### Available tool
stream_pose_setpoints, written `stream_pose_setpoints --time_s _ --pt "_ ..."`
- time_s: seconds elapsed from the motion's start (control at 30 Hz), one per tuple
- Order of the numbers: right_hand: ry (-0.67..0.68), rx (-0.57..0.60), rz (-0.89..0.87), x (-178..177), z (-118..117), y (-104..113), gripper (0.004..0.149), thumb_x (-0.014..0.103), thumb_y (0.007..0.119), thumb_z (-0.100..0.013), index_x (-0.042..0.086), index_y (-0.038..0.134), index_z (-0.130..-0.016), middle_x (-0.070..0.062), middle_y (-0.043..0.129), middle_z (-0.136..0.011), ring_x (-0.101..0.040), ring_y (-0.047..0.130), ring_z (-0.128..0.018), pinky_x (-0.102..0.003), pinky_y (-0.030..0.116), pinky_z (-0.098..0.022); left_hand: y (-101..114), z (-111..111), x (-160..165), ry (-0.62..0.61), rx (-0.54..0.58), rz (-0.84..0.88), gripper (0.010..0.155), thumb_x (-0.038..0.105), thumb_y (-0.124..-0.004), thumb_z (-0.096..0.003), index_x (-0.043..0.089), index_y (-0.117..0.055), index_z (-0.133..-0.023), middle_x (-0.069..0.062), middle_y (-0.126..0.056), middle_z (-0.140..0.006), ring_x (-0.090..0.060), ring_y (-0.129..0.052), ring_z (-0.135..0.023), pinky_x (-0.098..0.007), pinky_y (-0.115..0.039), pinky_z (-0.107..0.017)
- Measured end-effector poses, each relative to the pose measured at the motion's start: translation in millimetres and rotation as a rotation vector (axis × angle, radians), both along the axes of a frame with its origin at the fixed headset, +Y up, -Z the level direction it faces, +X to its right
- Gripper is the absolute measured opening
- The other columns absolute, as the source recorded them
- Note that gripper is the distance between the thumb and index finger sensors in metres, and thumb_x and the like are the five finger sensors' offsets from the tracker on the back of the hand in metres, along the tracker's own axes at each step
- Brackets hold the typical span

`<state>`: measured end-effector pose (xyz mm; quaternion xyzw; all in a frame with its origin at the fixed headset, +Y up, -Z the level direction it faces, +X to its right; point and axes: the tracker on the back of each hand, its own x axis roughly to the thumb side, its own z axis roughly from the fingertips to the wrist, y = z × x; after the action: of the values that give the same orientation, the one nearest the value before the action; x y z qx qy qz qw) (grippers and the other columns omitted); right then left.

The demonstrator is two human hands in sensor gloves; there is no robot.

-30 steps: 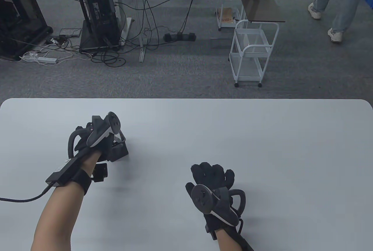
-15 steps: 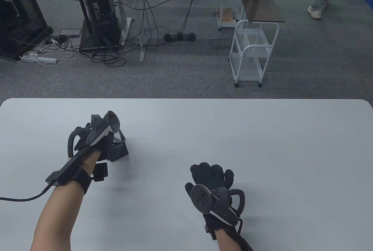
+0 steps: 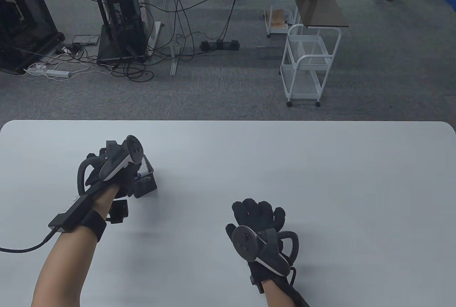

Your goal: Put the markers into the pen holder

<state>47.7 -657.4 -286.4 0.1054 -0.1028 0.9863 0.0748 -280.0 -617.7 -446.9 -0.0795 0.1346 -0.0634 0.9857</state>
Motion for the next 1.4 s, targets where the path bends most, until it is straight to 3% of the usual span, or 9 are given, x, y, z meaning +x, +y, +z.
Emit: stream_pose_setpoints --time_s 0.43,0.8,1.1,1.4 --pt "-0.002 0.004 -0.011 1 0 0 0.063 0.049 0.077 -0.059 0.015 0.066 -0.112 -0.019 0.065 -0.117 -0.059 0.066 -0.102 -0.079 0.037 -0.064 29 44 8 -0.087 0.09 -0.033 0.051 0.052 -0.063 -0.0602 0.045 -0.061 -0.111 0.007 -0.056 -0.122 -0.038 -0.054 -0.12 -0.07 -0.038 -0.086" --pt "0.01 0.021 -0.004 -2 2 -1 0.064 0.05 0.075 -0.06 0.016 0.064 -0.113 -0.019 0.064 -0.118 -0.058 0.066 -0.102 -0.079 0.037 -0.065 38 98 12 -0.161 0.197 0.039 0.054 0.054 -0.063 -0.06 0.045 -0.058 -0.113 0.005 -0.052 -0.125 -0.039 -0.053 -0.12 -0.07 -0.038 -0.085" --pt "0.016 0.045 0.004 -7 2 -4 0.066 0.053 0.071 -0.061 0.017 0.06 -0.115 -0.019 0.061 -0.119 -0.058 0.064 -0.103 -0.078 0.035 -0.066 9 149 41 -0.247 0.364 0.133 0.057 0.057 -0.062 -0.0599 0.045 -0.055 -0.115 0.004 -0.052 -0.127 -0.041 -0.053 -0.12 -0.073 -0.037 -0.084" --pt "0.032 0.079 0.015 -13 3 -9 0.067 0.055 0.068 -0.061 0.018 0.057 -0.116 -0.018 0.057 -0.121 -0.057 0.061 -0.105 -0.078 0.034 -0.067 -25 170 70 -0.296 0.458 0.2 0.059 0.058 -0.061 -0.0598 0.044 -0.053 -0.116 0.004 -0.049 -0.128 -0.042 -0.051 -0.121 -0.074 -0.036 -0.083"
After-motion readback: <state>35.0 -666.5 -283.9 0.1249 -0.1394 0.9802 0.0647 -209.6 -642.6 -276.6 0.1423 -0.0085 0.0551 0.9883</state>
